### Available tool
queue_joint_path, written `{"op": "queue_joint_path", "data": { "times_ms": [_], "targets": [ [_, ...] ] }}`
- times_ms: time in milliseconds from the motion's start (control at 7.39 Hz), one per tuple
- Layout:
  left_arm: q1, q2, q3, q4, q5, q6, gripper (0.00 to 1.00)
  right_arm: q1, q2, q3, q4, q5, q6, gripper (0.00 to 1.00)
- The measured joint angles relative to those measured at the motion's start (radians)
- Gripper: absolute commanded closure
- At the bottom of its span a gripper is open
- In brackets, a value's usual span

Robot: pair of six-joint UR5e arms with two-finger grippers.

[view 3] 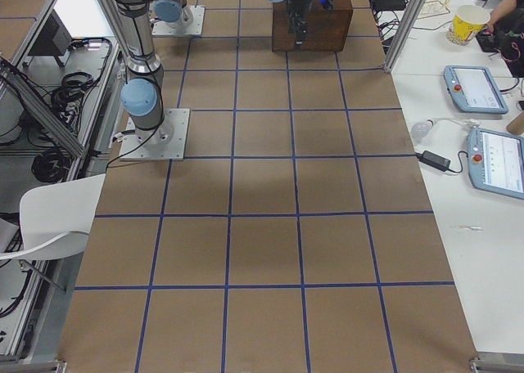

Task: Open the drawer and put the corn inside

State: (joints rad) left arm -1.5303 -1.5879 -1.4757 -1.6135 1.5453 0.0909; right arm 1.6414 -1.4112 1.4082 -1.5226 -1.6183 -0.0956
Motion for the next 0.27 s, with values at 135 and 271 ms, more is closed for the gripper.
{"op": "queue_joint_path", "data": {
  "times_ms": [135, 271],
  "targets": [
    [0.0, -0.001, 0.001, -0.003, 0.01, -0.001, 0.0, 0.0, 0.0, 0.0, 0.0, 0.0, 0.0, 0.0],
    [0.0, -0.001, 0.001, -0.004, 0.014, -0.001, 0.0, 0.0, 0.0, 0.0, 0.0, 0.0, 0.0, 0.0]
  ]
}}
